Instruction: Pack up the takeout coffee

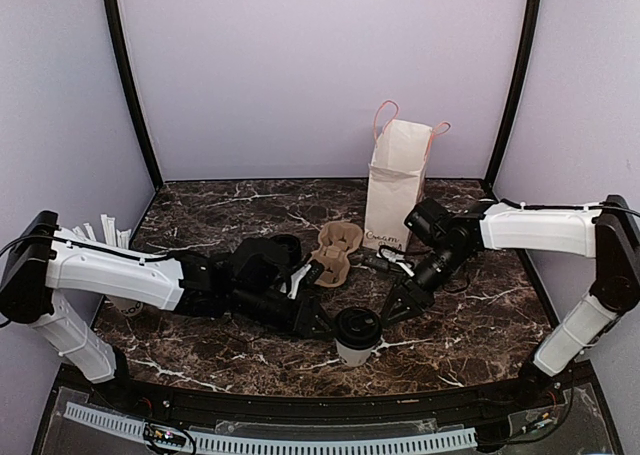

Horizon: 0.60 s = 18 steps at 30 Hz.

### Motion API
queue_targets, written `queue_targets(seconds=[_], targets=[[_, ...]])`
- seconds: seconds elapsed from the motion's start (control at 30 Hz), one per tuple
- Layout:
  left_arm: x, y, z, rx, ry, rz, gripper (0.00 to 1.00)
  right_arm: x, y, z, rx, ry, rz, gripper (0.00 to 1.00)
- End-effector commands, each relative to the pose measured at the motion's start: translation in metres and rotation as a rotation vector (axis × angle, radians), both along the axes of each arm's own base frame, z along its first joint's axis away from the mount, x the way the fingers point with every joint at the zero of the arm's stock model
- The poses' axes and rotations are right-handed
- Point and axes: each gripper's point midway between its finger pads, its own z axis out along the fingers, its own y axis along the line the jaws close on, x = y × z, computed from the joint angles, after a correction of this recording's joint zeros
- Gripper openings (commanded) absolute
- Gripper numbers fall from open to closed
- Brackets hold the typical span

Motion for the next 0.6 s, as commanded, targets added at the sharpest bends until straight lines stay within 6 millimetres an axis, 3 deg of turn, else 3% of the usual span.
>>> queue_targets(seconds=[0.0, 0.27, 0.43, 0.57], targets=[[0.0, 0.002, -0.011, 0.041, 0.018, 0.006, 0.35, 0.003, 0.004, 0.0, 0.01, 0.024, -0.003, 0.44], [-0.002, 0.003, -0.026, 0.052, 0.122, 0.002, 0.35, 0.0, 0.008, -0.005, 0.008, 0.094, 0.01, 0.44], [-0.002, 0.014, -0.053, 0.139, 0.22, 0.035, 0.34, 0.0, 0.006, -0.018, -0.028, 0.125, 0.006, 0.43], [-0.003, 0.03, -0.082, 0.222, 0.312, 0.084, 0.31, 0.002, 0.001, -0.041, -0.104, 0.147, -0.008, 0.41]])
